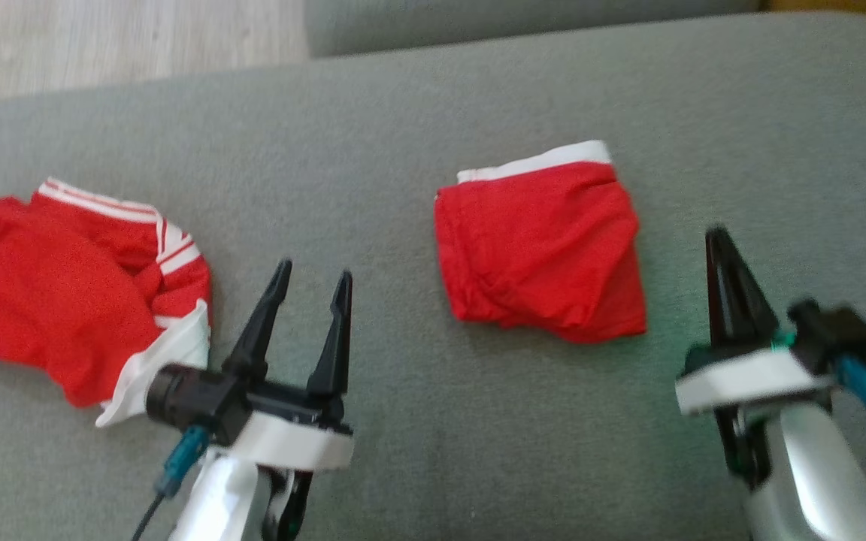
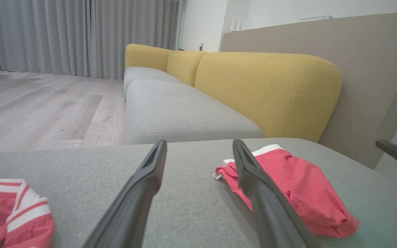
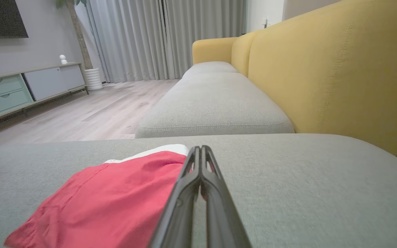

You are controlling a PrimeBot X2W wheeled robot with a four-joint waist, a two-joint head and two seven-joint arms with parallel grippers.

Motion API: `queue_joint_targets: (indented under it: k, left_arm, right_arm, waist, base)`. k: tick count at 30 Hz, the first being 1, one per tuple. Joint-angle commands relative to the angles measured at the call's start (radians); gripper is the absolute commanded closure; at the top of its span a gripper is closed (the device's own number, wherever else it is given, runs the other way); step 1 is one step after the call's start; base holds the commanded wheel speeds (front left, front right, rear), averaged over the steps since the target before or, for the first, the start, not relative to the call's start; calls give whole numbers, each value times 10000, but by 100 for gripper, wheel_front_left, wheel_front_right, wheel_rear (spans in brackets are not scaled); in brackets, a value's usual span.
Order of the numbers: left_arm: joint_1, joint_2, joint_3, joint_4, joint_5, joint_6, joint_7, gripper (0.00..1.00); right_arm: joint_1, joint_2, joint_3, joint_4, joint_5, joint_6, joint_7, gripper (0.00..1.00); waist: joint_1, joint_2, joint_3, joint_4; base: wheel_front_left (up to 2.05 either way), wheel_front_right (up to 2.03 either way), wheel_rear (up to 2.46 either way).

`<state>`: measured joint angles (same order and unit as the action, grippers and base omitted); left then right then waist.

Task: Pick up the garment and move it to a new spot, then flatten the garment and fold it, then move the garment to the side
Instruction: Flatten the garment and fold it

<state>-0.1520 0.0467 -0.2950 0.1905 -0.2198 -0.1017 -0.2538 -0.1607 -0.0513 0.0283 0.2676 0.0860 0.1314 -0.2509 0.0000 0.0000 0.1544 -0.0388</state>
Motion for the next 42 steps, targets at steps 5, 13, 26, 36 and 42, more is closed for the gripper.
queue_joint_targets:
  k: [5,13,26,36,42]
  left_arm:
    - [-883,35,73,-429,62,-73,-80,0]
    - [-1298,35,-169,-376,14,-120,-80,0]
    - [-1311,35,-63,-307,-32,-91,-80,0]
    - [-1279,35,-221,-233,-110,-90,-80,0]
    - [-1151,35,-82,-155,-86,-86,-80,0]
  right_arm:
    - [-1912,9,307,1138,-187,-7,-41,100]
    - [-3951,-39,189,4573,-186,-7,321,100]
    - [-4909,-11,1385,5876,216,-7,-96,100]
    - [-4464,8,4858,6295,1961,-7,14,100]
    - [-4450,9,5607,6869,2703,-7,58,100]
  waist:
    - [0,0,1037,721]
    - [0,0,1585,1408]
    - [0,0,1260,1386]
    - [0,0,1087,1310]
    - [0,0,798,1148]
  base:
    - [0,0,0]
    - [0,0,0]
    - [0,0,0]
    - [0,0,0]
    - [0,0,0]
